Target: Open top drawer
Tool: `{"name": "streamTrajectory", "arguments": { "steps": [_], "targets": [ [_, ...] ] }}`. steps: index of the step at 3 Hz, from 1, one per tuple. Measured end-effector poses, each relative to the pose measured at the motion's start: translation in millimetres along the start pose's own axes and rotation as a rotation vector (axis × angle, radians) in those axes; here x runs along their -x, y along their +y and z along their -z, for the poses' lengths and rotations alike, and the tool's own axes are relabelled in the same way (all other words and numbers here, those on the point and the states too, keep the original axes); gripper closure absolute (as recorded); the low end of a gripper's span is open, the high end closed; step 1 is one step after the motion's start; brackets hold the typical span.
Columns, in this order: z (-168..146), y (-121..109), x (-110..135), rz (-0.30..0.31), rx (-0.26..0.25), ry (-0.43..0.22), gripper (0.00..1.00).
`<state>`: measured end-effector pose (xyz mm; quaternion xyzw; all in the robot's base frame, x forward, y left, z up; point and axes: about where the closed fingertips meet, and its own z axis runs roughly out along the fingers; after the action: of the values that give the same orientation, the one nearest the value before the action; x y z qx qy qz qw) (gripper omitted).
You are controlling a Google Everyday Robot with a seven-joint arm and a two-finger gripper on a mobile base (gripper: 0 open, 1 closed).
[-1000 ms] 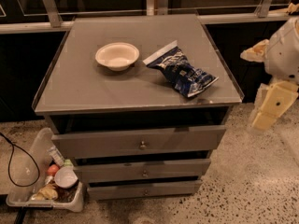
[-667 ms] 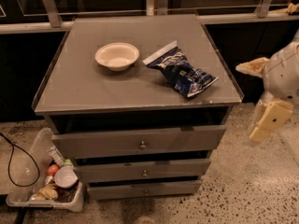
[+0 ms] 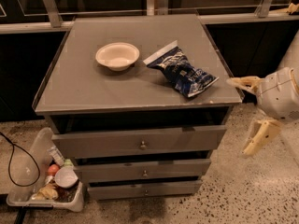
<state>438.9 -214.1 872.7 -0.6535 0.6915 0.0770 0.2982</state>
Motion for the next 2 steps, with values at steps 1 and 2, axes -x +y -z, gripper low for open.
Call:
{"name": "streamTrajectory", "arguments": {
  "steps": [1, 2],
  "targets": [
    [0, 0, 0, 0.0, 0.0, 0.0, 0.0],
    [-11, 11, 0, -0.009, 0.02, -0.026, 0.0]
  ]
}}
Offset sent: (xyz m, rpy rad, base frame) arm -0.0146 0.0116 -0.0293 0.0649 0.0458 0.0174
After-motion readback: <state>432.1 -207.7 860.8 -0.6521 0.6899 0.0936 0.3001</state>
